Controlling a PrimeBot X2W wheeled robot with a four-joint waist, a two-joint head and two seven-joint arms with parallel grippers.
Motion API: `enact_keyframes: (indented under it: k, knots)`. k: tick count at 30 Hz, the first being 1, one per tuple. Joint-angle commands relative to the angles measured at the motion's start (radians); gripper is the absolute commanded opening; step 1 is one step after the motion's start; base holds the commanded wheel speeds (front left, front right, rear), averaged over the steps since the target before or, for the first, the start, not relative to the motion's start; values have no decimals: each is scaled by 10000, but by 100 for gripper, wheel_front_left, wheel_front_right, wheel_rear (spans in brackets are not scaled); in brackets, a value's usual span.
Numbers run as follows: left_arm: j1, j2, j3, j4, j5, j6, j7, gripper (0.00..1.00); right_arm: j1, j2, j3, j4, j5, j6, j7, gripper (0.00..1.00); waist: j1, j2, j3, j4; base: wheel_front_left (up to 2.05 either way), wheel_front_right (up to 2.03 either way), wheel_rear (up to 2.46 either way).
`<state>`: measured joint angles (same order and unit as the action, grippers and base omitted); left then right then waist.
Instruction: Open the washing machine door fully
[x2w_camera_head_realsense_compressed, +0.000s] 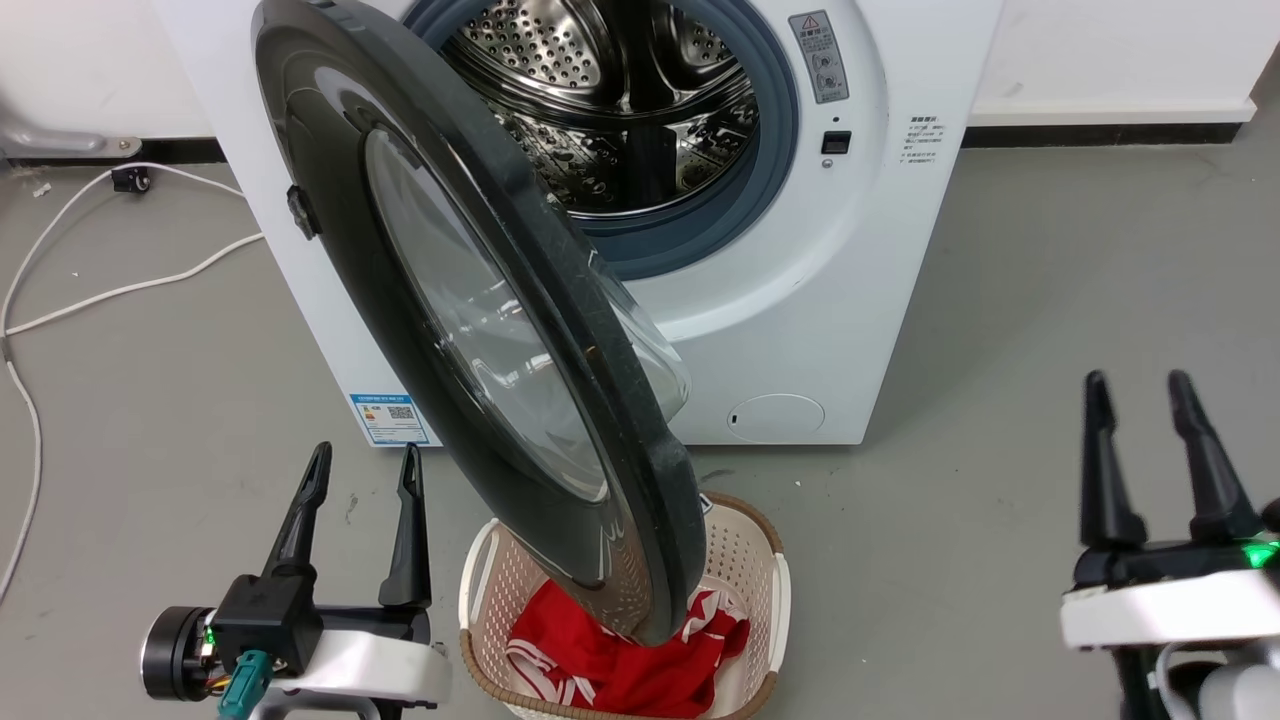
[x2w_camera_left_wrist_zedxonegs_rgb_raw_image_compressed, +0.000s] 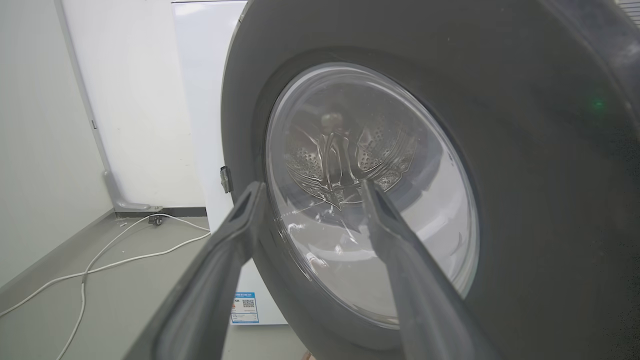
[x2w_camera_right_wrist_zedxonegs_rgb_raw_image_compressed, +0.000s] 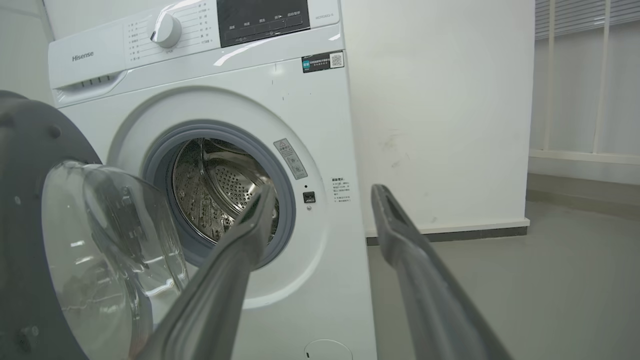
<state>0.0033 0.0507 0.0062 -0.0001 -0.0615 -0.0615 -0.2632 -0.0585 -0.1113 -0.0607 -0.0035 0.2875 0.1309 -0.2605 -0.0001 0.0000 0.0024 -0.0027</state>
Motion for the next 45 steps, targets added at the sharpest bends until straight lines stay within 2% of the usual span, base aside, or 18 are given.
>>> enact_keyframes:
  k: [1,4,7,27,28,29,30,38,45]
  knots:
    - [65,-6,10,-53,54,-6,-21,100,239,184,-6,-231,-566,-3,-30,100,1,0,2,8,0,0,0]
    - [35,-6,29,-86,89,-21,-21,100,650,438,77,-639,-1987,-3,134,100,1,0,10,23,0,0,0]
    - [-9,-6,36,-123,126,-36,-21,100,947,572,54,-709,-2639,-5,209,100,1,0,22,27,0,0,0]
    - [-57,-6,91,-134,250,-118,-21,100,822,629,119,55,-1986,-5,57,100,1,0,123,-59,0,0,0]
    - [-63,-6,84,-123,258,-136,-21,75,810,630,115,66,-1980,-5,50,100,1,0,133,-61,0,0,0]
    - [-64,-6,78,-113,266,-152,-21,31,805,630,117,76,-1982,-3,59,100,1,0,134,-62,0,0,0]
    - [-65,-6,78,-109,267,-168,-21,0,803,630,114,94,-1977,-3,56,100,1,0,136,-64,0,0,0]
    - [-220,-4,173,-549,242,-93,-21,0,746,631,87,176,-1879,-3,39,100,1,0,172,-61,0,0,0]
    - [-756,-5,200,-2166,233,23,-20,0,678,629,85,145,-1782,-3,-6,100,1,0,273,-31,0,0,0]
